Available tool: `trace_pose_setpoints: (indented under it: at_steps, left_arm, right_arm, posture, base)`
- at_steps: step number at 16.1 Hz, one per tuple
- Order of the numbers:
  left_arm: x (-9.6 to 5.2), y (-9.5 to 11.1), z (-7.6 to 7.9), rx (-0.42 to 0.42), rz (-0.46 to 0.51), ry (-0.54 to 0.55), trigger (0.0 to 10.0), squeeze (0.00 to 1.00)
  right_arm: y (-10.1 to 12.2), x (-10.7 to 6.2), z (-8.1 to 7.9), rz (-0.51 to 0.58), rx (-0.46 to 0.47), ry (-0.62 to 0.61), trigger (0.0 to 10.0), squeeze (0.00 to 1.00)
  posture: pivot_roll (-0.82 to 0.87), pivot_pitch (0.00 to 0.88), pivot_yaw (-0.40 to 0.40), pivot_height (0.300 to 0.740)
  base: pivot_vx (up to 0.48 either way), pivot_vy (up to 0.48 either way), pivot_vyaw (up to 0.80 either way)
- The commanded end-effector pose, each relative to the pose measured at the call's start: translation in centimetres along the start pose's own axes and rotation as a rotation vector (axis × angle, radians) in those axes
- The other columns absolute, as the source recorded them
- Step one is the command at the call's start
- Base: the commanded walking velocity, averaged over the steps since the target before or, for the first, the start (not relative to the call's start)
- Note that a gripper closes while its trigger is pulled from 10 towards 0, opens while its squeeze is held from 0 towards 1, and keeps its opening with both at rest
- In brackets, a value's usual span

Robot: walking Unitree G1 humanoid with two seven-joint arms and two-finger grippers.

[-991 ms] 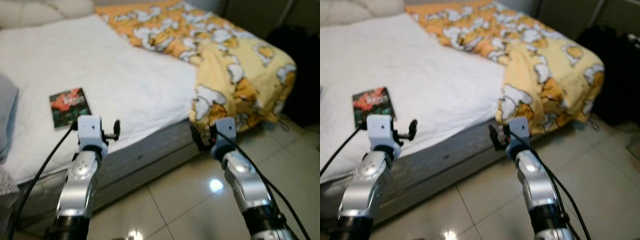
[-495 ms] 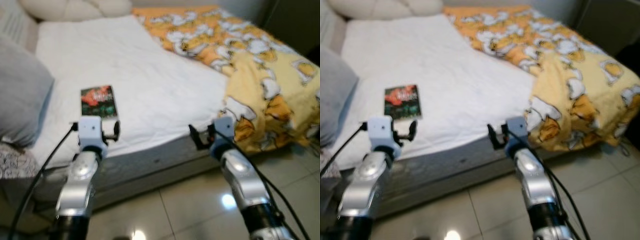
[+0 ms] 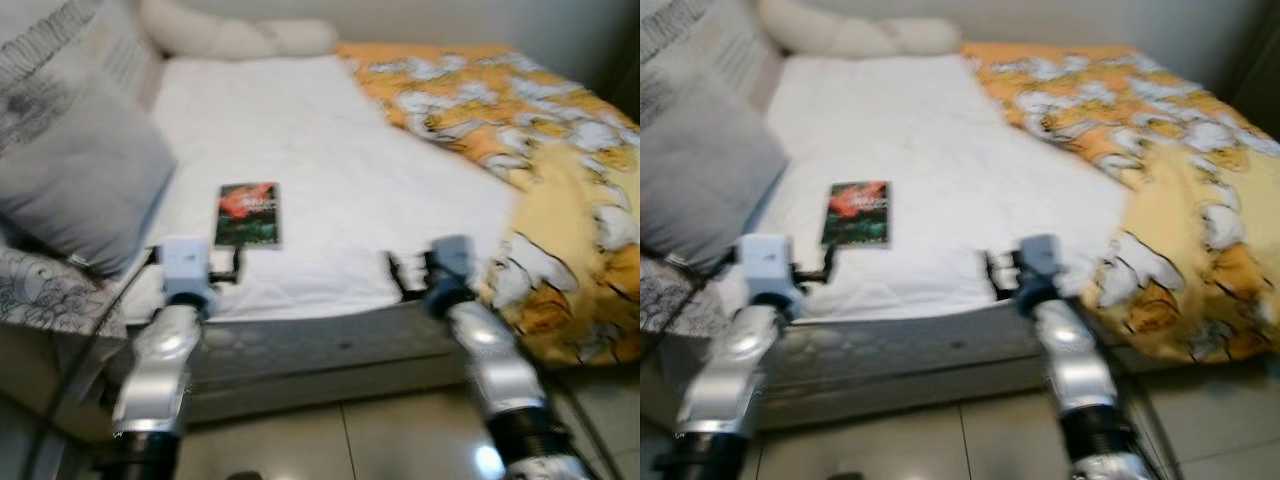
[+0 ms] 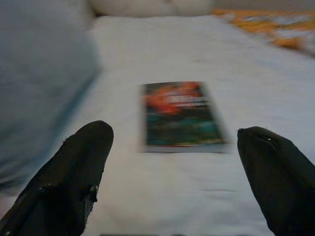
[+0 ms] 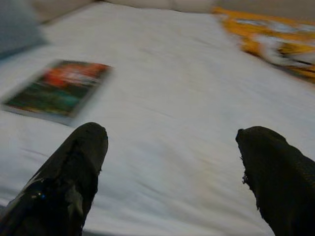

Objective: Clean up the room

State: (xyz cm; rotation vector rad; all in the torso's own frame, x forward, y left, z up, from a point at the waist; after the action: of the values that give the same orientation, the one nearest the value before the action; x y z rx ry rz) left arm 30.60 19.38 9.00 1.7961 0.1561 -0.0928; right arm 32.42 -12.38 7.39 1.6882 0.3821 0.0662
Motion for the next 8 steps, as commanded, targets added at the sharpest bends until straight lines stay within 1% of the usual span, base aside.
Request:
trace_pose_setpoints:
  at_steps: [1,8]
  left_arm:
    - [0.18,0.64,0.72,-0.005,0.02,-0.018,10.0,1.0]
    - [0.27,0.69,0.65,0.0,0.018,-0.017,10.0,1.0]
  right_arm:
    - [0.27,-0.39,1.36,0.001,-0.021,-0.033,10.0,0.0]
    - [0.27,-0.3,1.29,0.001,-0.02,-0.034,10.0,0.0]
  posture:
    - [-0.04,0.0,-0.041,0.74]
    - [-0.03,0.0,-0.039,0.74]
  base:
    - [0.319,0.0,0.56]
    - [0.322,0.0,0.56]
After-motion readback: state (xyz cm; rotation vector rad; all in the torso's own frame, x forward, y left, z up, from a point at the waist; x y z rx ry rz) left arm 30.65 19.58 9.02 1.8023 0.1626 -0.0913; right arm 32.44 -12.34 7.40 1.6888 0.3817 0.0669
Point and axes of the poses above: a point about 5 cm out from each wrist's last joint towards the gripper, its own x axis pointing out of the wrist towards the gripper, its own y axis along the axis of the wrist's last joint, z = x × y, the point moved 2 cm from there along x, pointing out of the wrist towards the gripper, and after that the axes turned 10 degrees about x, right-handed, at the moved point
